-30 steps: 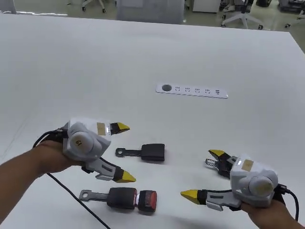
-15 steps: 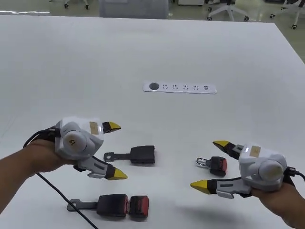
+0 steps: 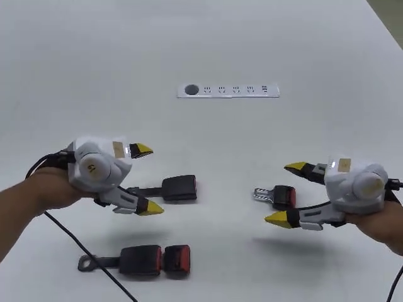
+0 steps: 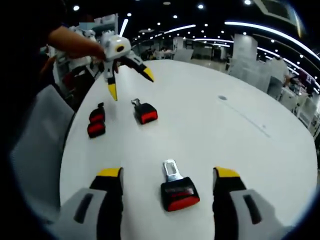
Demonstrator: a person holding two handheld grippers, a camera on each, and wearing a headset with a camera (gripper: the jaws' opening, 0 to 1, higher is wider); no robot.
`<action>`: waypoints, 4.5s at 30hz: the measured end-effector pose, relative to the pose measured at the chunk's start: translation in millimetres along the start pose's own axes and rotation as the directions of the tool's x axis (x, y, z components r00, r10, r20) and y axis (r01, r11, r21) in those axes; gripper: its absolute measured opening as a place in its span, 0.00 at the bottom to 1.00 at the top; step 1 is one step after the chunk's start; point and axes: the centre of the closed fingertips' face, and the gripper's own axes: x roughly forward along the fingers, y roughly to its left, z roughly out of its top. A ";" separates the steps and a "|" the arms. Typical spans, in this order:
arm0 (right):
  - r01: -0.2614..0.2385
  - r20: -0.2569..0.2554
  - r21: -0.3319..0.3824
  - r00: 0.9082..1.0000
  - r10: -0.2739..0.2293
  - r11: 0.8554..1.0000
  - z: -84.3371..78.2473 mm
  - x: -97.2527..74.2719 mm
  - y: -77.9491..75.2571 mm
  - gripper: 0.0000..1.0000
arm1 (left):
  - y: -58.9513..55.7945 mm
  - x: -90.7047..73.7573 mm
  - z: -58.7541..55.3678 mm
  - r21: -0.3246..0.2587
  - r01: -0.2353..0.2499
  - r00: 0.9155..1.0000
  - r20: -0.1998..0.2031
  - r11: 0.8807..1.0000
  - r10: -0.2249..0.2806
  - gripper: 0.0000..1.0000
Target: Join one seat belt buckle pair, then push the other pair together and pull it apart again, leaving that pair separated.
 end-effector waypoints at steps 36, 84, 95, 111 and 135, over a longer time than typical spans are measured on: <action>-0.172 -0.135 -0.084 0.978 0.160 0.981 -33.3 15.7 1.0 0.48 | -8.4 59.3 -21.3 -0.046 0.158 0.986 -0.045 0.986 -0.160 0.58; -0.168 0.034 -0.100 0.985 0.172 0.981 -34.6 15.3 -9.3 0.37 | -10.9 57.7 -17.7 0.024 0.241 0.970 -0.053 0.970 -0.239 0.35; -0.184 0.052 -0.103 0.980 0.190 0.977 -25.1 27.5 -2.8 0.37 | -10.2 59.5 -17.1 0.027 0.242 0.969 -0.062 0.970 -0.240 0.35; -0.193 0.126 -0.084 0.971 0.202 0.978 3.9 61.2 14.4 0.37 | -10.9 60.7 -18.3 0.031 0.242 0.969 -0.062 0.970 -0.240 0.35; -0.223 0.157 -0.079 0.960 0.233 0.972 43.6 113.0 32.8 0.37 | -13.3 61.4 -18.4 0.057 0.256 0.965 -0.073 0.965 -0.252 0.35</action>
